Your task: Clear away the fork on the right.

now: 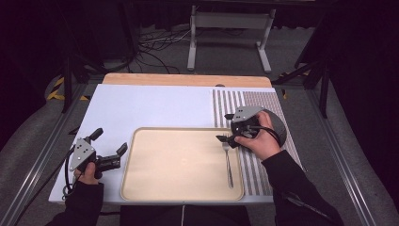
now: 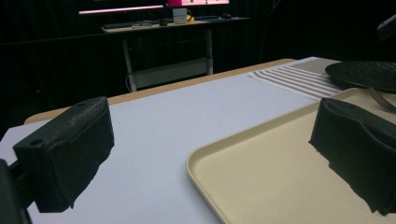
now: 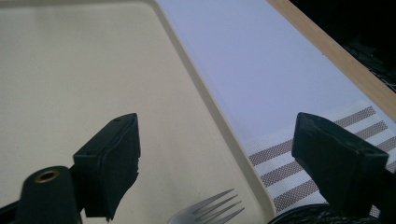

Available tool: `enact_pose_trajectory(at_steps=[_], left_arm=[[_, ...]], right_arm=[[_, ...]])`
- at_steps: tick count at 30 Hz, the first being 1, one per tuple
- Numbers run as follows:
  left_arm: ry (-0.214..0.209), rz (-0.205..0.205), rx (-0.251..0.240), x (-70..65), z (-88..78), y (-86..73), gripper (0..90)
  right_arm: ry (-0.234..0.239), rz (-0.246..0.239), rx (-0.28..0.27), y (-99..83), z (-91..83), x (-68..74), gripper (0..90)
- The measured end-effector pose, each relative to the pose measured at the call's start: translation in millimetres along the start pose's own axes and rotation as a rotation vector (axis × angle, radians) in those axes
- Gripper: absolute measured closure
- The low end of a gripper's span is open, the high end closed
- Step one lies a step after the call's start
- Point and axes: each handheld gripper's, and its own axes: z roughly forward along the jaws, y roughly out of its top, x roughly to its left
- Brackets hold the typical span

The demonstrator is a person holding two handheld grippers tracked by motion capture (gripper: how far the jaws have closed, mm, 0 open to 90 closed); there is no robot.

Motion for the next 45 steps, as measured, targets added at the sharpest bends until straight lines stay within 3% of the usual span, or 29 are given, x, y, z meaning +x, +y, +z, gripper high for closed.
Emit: enact_pose_trajectory(at_steps=[11, 27, 37, 45], left_arm=[[0.002, -0.001, 0.001, 0.3, -0.1, 0.0, 0.2], [0.004, -0.001, 0.001, 0.5, 0.0, -0.1, 0.2], [0.005, 0.002, 0.001, 1.1, -0.8, 0.2, 0.2], [0.004, 0.001, 0.0, 1.4, -1.0, 0.3, 0.2]], right_arm=[[-0.01, 0.04, -0.105, -5.6, -24.0, 1.8, 14.3], [-0.069, 0.164, -0.301, -43.5, -55.1, 8.7, 13.2], [-0.123, 0.217, -0.349, -71.9, -69.0, 11.7, 13.3], [-0.152, 0.26, -0.346, -96.2, -71.7, 13.8, 13.3]])
